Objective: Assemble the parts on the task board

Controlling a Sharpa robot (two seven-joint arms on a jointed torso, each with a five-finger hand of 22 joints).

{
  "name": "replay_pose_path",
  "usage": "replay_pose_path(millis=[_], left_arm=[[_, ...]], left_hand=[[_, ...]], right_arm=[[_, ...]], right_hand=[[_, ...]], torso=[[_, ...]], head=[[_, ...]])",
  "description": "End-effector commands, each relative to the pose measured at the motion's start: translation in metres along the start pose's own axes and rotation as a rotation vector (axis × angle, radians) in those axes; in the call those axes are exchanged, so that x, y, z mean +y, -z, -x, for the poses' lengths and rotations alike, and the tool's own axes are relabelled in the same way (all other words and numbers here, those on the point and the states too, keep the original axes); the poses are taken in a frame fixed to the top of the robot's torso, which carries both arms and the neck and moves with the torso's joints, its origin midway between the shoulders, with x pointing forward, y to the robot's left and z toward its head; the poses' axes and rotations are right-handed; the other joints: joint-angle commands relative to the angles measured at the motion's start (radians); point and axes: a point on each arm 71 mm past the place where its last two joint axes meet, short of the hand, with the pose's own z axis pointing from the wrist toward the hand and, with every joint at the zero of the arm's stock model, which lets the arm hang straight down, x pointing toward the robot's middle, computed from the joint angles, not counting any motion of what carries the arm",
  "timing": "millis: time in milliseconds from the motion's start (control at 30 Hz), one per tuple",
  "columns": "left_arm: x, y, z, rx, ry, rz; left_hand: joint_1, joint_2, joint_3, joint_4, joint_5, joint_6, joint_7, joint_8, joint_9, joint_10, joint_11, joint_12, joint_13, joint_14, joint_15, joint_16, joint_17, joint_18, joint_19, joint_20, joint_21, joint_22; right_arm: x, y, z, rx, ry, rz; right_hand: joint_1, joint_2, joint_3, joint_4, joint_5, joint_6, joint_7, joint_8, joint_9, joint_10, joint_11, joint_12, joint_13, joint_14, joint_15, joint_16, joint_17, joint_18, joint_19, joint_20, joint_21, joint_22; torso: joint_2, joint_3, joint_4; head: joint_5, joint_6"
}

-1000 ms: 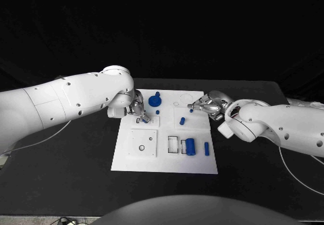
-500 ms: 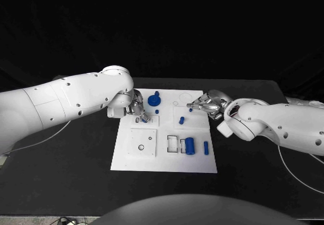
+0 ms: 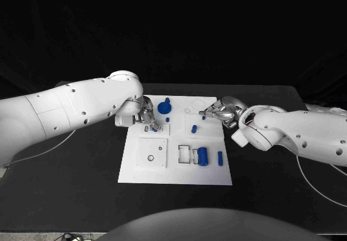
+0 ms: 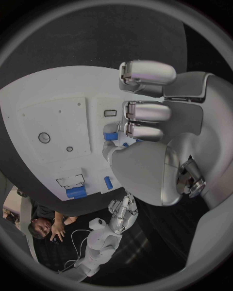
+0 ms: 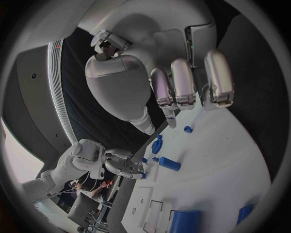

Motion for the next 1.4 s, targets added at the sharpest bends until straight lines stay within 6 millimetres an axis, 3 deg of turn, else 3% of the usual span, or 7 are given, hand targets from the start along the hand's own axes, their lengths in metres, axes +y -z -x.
replay_pose_path(millis=[33,1400], left_arm=[[0.006,-0.0004,-0.0013,0.011,-0.013,0.091],[0.0067,-0.0008,0.0002,-0.002,-0.02,0.101]], left_hand=[[0.006,0.008,0.006,0.002,-0.005,0.002,0.001,-0.004,0.001,0.102,-0.005,0.002,0.263,0.104,-0.005,0.003,0.263,-0.007,0.105,-0.007,0.002,0.263],[0.01,0.014,0.012,0.002,-0.013,0.0,0.002,-0.005,0.004,0.102,-0.004,0.002,0.263,0.104,-0.005,0.003,0.263,-0.007,0.105,-0.007,0.002,0.263]], right_arm=[[0.0006,0.0002,-0.0012,0.007,0.008,0.007],[0.0006,-0.0002,-0.001,0.005,0.008,0.009]], right_hand=[[0.007,0.006,-0.007,0.001,0.007,-0.004,0.003,0.005,0.001,0.105,0.006,0.004,0.263,0.102,0.008,0.004,0.263,-0.007,0.105,0.003,0.004,0.263],[0.007,0.006,-0.008,0.001,0.007,-0.004,0.004,0.006,0.001,0.105,0.007,0.004,0.263,0.102,0.008,0.004,0.263,-0.007,0.105,0.004,0.004,0.263]], torso=[[0.0,0.0005,0.0007],[0.001,-0.0002,0.0003]], head=[[0.001,-0.001],[0.001,-0.004]])
